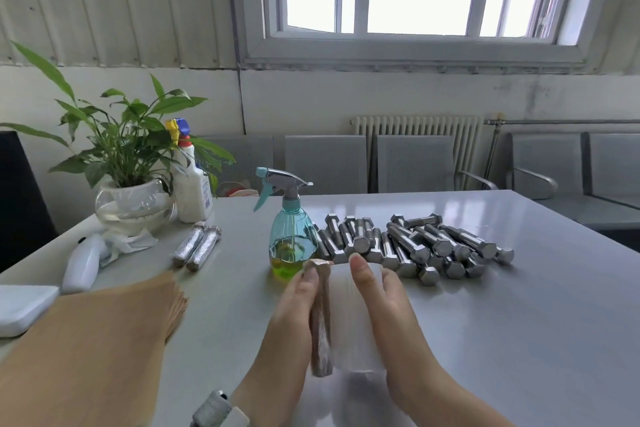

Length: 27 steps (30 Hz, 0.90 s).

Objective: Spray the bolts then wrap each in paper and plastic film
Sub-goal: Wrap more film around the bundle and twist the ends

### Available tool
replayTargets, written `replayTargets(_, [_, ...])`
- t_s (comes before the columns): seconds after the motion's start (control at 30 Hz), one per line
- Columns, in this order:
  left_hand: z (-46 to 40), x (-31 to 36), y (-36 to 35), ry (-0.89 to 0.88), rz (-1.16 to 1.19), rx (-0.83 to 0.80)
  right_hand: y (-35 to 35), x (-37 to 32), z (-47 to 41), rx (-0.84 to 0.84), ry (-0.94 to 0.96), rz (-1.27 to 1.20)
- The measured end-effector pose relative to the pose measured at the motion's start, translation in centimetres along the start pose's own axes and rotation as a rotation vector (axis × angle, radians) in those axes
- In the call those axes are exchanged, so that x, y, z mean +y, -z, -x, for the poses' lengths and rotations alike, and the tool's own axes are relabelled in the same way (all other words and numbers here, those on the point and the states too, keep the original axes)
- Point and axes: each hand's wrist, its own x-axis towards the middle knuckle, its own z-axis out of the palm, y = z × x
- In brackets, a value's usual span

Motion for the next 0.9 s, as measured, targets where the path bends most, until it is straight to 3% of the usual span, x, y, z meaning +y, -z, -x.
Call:
replayTargets(0.1, [0.2, 0.2, -0.1, -0.148, -0.188, -0.002, 0.2, -0.6, 0.3, -0.194, -0.113, -0.139])
replayTargets(0.17, [0.3, 0.5, -0.1, -0.192, -0.234, 0.047, 0.2, -0.6, 0.2, -0.224, -0.09, -0.152])
replayTargets(0.43, [-0.6, 0.5, -0.2, -0.124, -0.121, 0.065, -0.2, -0.2, -0.1, -0.001, 0.076, -0.011])
replayTargets(0.53, [-0.2, 0.1, -0.2, -0.046, 0.036, 0.024, -0.6, -0.1, 0.0, 0.06, 0.12, 0.058])
replayTargets(0.67, [0.3, 0.1, -0.2, 0.095, 0.229, -0.043, -0.5, 0.0, -0.2, 0.113, 0.068, 0.136])
replayTargets(0.8, [-0.1, -0.3, -0.5, 0.161, 0.288, -0.029, -0.2, -0.5, -0.2, 0.17, 0.041, 0.367])
replayTargets(0.9, [-0.4, -0.3, -0.5, 0.125, 0.191, -0.031, -0.1, -0.6, -0.3, 0.163, 0.007, 0.194])
